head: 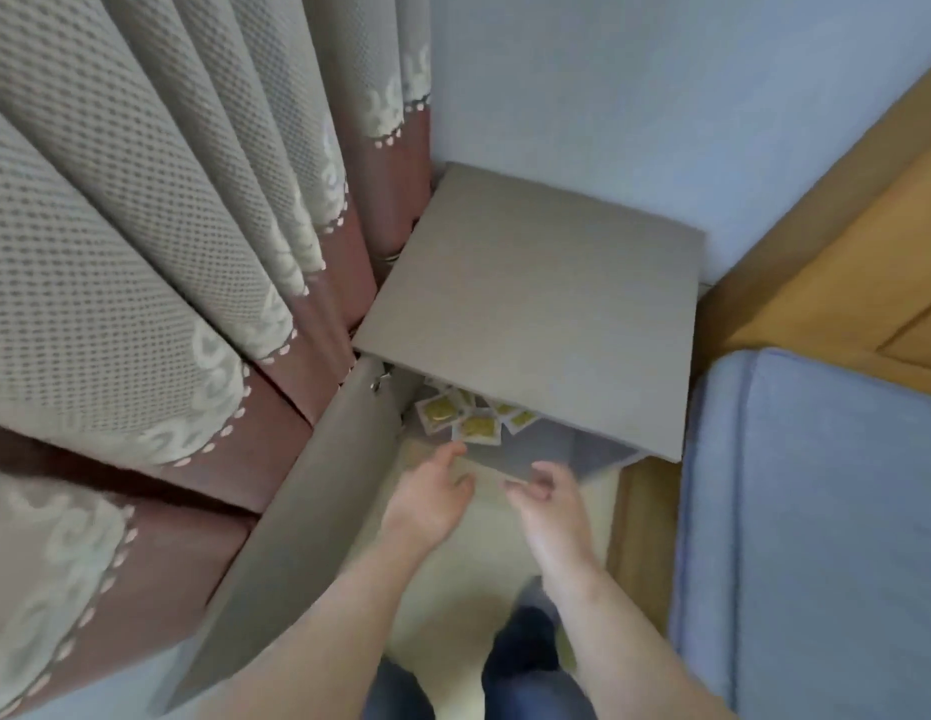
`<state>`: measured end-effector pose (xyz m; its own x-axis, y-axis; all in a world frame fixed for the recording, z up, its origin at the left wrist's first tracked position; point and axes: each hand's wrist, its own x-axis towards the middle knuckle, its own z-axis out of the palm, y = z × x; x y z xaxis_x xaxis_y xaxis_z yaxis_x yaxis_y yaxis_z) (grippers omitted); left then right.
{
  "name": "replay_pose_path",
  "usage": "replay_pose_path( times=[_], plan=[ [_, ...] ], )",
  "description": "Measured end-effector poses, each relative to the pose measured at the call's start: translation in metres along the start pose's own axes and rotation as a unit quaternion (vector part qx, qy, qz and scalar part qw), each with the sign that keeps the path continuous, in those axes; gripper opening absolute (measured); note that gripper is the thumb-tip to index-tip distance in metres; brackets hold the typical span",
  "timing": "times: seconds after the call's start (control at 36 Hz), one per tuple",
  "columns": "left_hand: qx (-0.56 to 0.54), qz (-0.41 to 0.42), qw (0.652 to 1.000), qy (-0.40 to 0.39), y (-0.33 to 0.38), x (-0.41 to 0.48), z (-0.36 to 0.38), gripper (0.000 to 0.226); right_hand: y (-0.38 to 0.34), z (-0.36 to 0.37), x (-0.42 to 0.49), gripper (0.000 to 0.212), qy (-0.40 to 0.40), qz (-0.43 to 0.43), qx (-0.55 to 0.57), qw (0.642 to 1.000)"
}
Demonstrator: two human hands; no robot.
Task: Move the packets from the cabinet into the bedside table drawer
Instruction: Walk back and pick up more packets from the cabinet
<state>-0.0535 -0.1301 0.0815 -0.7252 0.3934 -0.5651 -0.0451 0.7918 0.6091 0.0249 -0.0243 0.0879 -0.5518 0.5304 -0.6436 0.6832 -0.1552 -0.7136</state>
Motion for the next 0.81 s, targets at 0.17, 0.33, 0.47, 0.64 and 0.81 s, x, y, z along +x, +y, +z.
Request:
replay_pose_path(
  times=[0.17, 0.33, 0.47, 0.64, 0.81],
  plan=[
    [0.003, -0.032, 0.999, 0.006, -0.039, 0.101, 0.053, 0.043, 0.041, 0.009, 0.112, 0.031, 0.021, 0.046, -0.036, 0.998],
    [0.103, -0.017, 0.994, 0.002, -0.113, 0.203, 0.125, 0.05, 0.117, 0.037, 0.228, 0.038, 0.015, 0.012, -0.139, 0.99],
    [0.131, 0.022, 0.991, -0.013, -0.175, 0.288, 0.179, 0.054, 0.184, 0.066, 0.318, 0.041, 0.032, -0.003, -0.195, 0.98],
    [0.197, 0.078, 0.975, 0.071, -0.215, 0.39, 0.211, 0.054, 0.24, 0.106, 0.437, 0.042, 0.037, -0.049, -0.311, 0.948],
    [0.229, 0.068, 0.964, 0.12, -0.253, 0.439, 0.242, 0.062, 0.246, 0.125, 0.487, 0.051, 0.115, -0.125, -0.309, 0.936]
  ],
)
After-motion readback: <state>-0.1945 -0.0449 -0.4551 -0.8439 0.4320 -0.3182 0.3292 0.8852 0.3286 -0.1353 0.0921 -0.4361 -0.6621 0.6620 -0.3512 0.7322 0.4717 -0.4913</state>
